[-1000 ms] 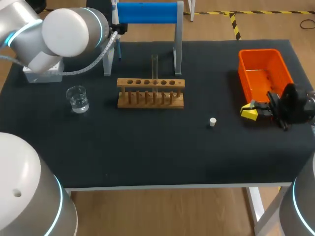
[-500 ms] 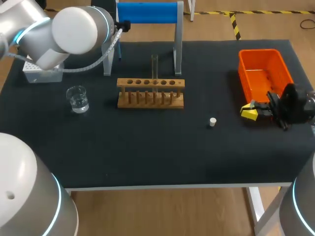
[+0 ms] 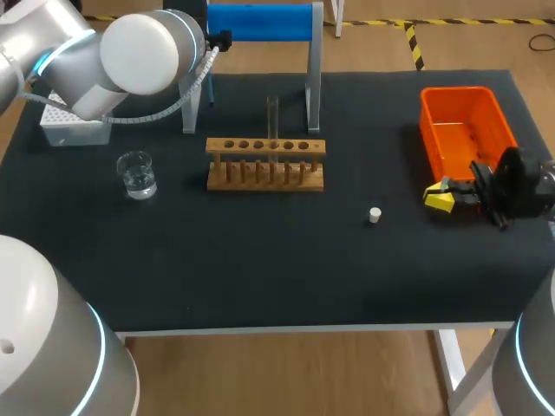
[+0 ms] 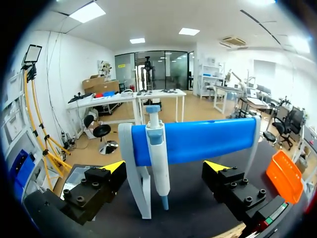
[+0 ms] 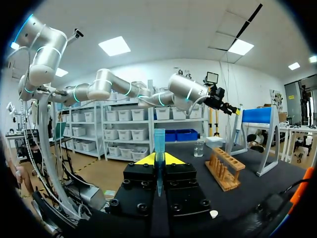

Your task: Invert the test tube, pick up the pipette, mount the tip to pipette, aspirate from beaker and dispense into the tube, eject the tip, return the pipette, and cap with the stopper.

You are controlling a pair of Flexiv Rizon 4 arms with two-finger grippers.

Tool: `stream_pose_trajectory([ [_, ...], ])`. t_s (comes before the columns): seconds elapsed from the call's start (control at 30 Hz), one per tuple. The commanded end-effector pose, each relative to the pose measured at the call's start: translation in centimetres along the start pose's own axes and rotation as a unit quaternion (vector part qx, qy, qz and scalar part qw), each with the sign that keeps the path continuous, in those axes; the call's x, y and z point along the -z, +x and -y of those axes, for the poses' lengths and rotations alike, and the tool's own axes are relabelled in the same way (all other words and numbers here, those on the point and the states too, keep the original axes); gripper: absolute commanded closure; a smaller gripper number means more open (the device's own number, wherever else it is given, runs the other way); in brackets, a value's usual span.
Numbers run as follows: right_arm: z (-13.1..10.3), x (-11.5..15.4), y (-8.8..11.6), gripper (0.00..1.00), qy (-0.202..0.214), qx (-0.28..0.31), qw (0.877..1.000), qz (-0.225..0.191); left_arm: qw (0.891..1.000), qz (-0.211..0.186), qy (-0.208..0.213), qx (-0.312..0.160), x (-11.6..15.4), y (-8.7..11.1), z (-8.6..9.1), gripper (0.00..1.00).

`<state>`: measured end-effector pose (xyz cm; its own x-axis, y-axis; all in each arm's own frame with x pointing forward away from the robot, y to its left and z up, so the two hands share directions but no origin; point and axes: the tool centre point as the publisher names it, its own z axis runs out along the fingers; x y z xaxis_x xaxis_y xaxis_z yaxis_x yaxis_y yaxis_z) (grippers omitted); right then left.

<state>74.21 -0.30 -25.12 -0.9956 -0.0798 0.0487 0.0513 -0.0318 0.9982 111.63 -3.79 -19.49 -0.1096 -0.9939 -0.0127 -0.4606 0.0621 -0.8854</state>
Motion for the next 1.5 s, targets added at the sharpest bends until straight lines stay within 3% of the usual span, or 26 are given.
stream_pose_trajectory([
  [0.03, 0.0, 0.1, 0.1, 1.00, 0.001, 0.000, 1.000, 0.000, 1.000, 0.000, 0.003, 0.002, -1.1, 0.2, 0.2, 0.00],
  [1.0, 0.0, 0.1, 0.1, 1.00, 0.001, 0.000, 1.000, 0.000, 0.999, 0.012, 0.029, 0.015, -3.6, 0.0, 1.2, 0.00],
  [1.03, 0.0, 0.1, 0.1, 1.00, 0.001, 0.000, 1.000, 0.000, 0.999, 0.012, 0.030, 0.015, -3.6, 0.0, 1.2, 0.08],
  [1.07, 0.0, 0.1, 0.1, 1.00, 0.001, 0.000, 1.000, 0.000, 0.999, 0.012, 0.031, 0.015, -3.6, 0.0, 1.2, 0.45],
  [1.1, 0.0, 0.1, 0.1, 1.00, 0.001, 0.000, 1.000, 0.000, 0.999, 0.012, 0.031, 0.015, -3.6, 0.0, 1.2, 0.53],
  [1.27, 0.0, 0.1, 0.1, 1.00, 0.001, 0.000, 1.000, 0.000, 0.999, 0.013, 0.031, 0.017, -3.7, -0.1, 1.2, 0.48],
  [1.5, 0.0, 0.1, 0.1, 1.00, 0.001, 0.000, 1.000, 0.000, 0.999, 0.015, 0.031, 0.017, -3.9, -0.2, 1.2, 0.50],
])
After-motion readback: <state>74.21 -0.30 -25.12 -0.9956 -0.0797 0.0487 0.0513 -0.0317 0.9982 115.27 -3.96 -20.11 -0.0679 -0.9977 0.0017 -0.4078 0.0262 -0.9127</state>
